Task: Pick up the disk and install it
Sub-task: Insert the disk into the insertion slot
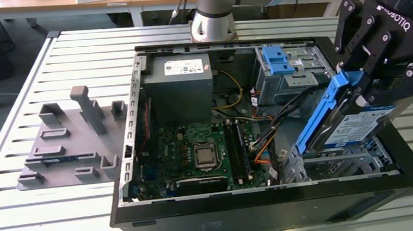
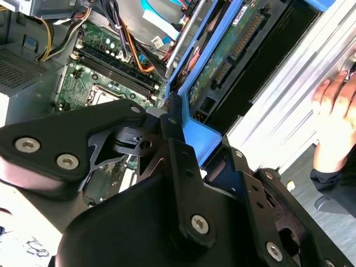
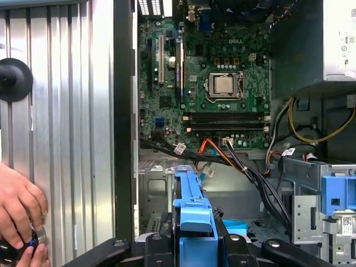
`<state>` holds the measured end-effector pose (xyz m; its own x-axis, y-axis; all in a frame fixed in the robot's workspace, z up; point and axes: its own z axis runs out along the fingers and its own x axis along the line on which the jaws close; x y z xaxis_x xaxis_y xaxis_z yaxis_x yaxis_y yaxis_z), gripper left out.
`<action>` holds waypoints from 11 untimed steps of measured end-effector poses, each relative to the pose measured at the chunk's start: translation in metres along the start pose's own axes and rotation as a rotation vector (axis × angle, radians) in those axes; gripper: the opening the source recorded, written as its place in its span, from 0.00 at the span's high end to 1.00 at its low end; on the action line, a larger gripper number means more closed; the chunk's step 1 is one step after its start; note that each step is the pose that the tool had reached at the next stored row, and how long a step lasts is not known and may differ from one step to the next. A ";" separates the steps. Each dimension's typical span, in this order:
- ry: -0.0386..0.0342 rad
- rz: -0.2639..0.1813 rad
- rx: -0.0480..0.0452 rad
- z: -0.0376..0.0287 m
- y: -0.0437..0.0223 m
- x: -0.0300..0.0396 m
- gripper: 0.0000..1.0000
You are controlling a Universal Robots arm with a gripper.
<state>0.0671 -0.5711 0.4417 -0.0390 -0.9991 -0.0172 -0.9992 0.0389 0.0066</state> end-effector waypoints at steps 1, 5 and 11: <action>0.0000 0.000 0.0000 0.0004 -0.0005 0.0000 0.64; -0.0001 0.000 0.0000 0.0019 -0.0013 0.0000 0.64; 0.0000 0.003 0.0001 0.0036 -0.0022 0.0000 0.64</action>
<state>0.0693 -0.5711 0.4380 -0.0416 -0.9990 -0.0173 -0.9991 0.0414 0.0066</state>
